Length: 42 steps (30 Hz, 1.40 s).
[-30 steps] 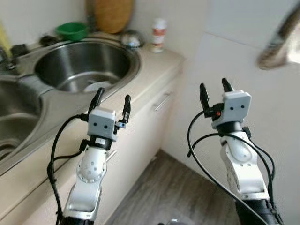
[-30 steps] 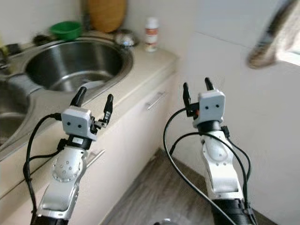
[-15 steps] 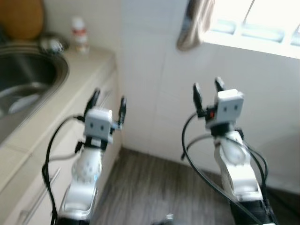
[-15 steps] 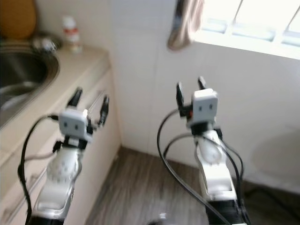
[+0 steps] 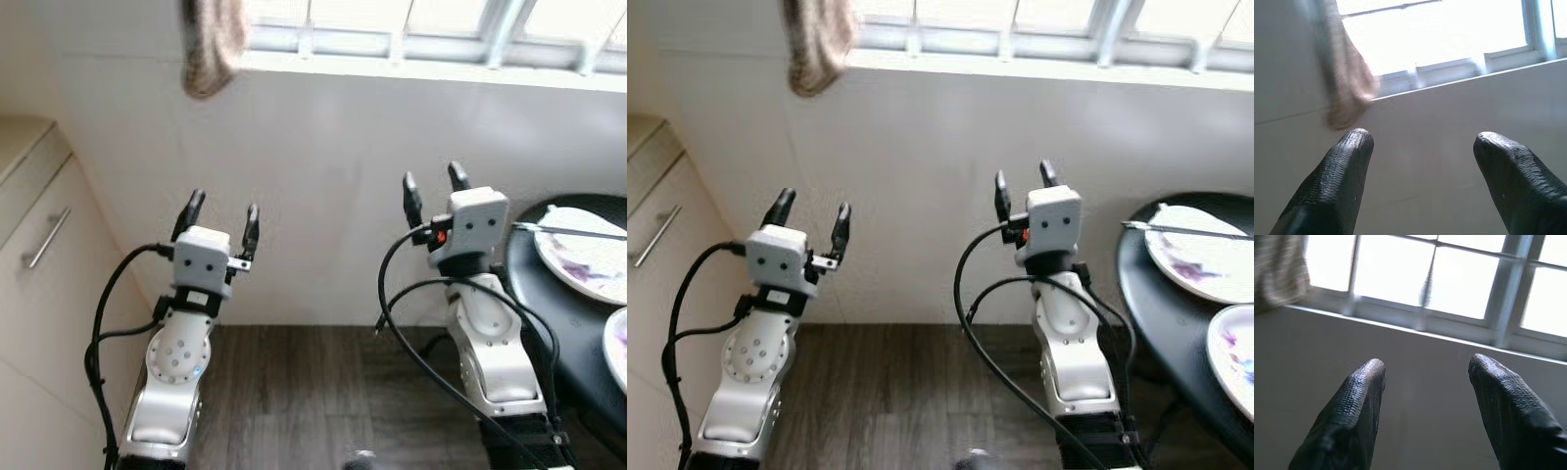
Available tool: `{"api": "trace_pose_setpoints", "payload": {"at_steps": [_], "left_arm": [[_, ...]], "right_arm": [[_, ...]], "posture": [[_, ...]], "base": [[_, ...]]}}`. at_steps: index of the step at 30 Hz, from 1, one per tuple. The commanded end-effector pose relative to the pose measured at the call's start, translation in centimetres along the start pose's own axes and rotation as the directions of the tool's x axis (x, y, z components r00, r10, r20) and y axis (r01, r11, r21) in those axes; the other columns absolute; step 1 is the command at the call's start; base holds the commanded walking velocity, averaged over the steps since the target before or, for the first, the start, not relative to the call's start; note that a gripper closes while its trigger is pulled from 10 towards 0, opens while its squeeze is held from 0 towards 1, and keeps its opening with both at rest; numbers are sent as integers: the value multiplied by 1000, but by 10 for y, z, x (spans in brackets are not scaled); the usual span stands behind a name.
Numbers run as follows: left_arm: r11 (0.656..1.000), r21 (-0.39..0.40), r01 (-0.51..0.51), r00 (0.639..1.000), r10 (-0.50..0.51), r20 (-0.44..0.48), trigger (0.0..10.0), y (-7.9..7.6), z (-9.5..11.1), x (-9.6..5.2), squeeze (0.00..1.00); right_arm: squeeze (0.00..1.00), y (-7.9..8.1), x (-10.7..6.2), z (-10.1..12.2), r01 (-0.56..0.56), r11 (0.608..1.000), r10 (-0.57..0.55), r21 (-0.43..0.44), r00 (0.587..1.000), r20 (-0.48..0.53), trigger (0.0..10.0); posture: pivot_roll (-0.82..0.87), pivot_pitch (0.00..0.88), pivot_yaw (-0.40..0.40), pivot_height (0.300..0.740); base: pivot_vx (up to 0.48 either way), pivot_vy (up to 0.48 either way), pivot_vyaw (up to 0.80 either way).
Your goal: Kitchen organization
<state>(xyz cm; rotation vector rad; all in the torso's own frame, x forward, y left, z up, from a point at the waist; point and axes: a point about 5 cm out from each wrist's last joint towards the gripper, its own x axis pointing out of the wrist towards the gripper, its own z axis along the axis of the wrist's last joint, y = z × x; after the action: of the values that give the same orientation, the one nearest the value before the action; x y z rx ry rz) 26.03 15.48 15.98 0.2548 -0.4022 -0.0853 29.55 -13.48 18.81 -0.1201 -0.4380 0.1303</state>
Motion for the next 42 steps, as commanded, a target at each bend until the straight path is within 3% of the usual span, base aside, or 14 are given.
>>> {"api": "trace_pose_setpoints", "payload": {"at_steps": [1, 15, 24, 30, 33, 34, 35, 42], "left_arm": [[999, -25, 27, 1000, -27, 12, 10000, -10, 3, 1, 0], [999, -26, 24, 1000, -24, 2, 10000, -10, 1, 0, 0], [999, -22, 23, 1000, -23, -4, 10000, -9, 0, 0, 0], [999, -23, 22, 1000, -22, -8, 10000, -9, -1, 1, 0], [1000, -23, 18, 1000, -19, -12, 10000, -9, -1, 1, 0], [1000, -23, 18, 1000, -19, -12, 10000, -9, -1, 1, 0], [1000, -23, 18, 1000, -19, -12, 10000, -9, -1, 1, 0], [1000, -23, 18, 1000, -19, -14, 10000, -9, -1, 0, 0]], "right_arm": [[0, -10, -5, -6, 32, 999, -32, -19, 999, -28, 10000], [0, -11, -3, -8, 44, 999, -45, -14, 998, -39, 10000], [0, -18, -1, -15, 90, 996, -91, -9, 991, -103, 10000], [0, -33, 1, -20, 198, 980, -191, 33, 971, -141, 10000], [0, -48, 0, -28, 291, 956, -289, -18, 937, -196, 10000], [0, -51, -1, -30, 310, 951, -305, -9, 929, -212, 10000], [0, -54, -2, -32, 346, 937, -326, 54, 918, -224, 10000], [0, -53, -1, -30, 339, 940, -323, 39, 920, -222, 10000]], "posture": [[20, 10, -37, 740], [21, 8, -37, 740], [20, 13, -37, 740], [17, 16, -38, 740], [16, 17, -40, 740], [17, 18, -41, 740], [17, 18, -41, 740], [14, 19, -40, 740]], "base": [[0, 0, -800], [0, 0, -800], [0, 0, -595], [0, 0, 0], [0, 0, 0], [0, 0, 0], [0, 0, -800], [0, 0, -800]]}}
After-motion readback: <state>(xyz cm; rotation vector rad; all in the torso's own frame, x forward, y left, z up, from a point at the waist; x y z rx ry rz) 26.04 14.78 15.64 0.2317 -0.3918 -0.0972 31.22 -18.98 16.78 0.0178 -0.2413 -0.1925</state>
